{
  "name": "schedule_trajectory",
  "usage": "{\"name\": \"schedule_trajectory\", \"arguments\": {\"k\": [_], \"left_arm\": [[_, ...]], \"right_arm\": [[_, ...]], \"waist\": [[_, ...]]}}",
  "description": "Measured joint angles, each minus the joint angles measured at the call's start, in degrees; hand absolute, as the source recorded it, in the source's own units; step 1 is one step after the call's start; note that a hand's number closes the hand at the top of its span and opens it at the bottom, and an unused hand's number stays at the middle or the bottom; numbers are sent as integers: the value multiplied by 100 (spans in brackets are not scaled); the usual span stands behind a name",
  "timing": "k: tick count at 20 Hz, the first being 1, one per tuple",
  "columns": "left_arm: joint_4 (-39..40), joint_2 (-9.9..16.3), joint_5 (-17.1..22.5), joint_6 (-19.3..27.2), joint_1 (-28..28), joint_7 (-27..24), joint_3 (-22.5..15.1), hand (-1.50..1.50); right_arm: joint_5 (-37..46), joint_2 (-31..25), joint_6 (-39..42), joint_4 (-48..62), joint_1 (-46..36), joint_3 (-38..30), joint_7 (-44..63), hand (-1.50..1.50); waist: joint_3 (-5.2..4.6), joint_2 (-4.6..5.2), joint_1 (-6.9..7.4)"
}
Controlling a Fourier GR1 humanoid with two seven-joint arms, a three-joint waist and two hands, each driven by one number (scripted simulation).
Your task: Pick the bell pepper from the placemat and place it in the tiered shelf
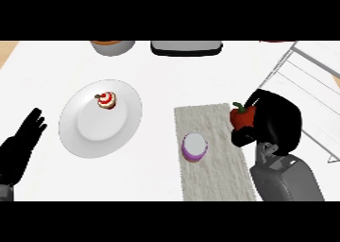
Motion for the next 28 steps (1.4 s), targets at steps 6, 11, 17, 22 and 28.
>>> {"name": "schedule_trajectory", "arguments": {"k": [6,11,17,22,28], "left_arm": [[73,-144,-107,23,67,-150,-23,0],[0,-157,-120,12,74,-65,-4,0],[-98,-191,-161,41,-9,108,-7,0],[-51,-144,-116,-51,-19,85,85,0],[-144,-117,-107,-83,39,137,120,0]], "right_arm": [[-276,174,268,-1526,-78,-131,293,150],[-403,248,387,-2732,-259,-264,572,150],[-239,280,834,-3324,-1186,-487,813,150],[-89,185,1255,-3351,-1924,-1039,687,150],[271,-200,1927,-2896,-2586,-1660,346,150]], "waist": [[-2,-10,-17],[-2,-19,-21],[-7,-24,1],[-11,-28,-17],[-13,-39,-33]]}}
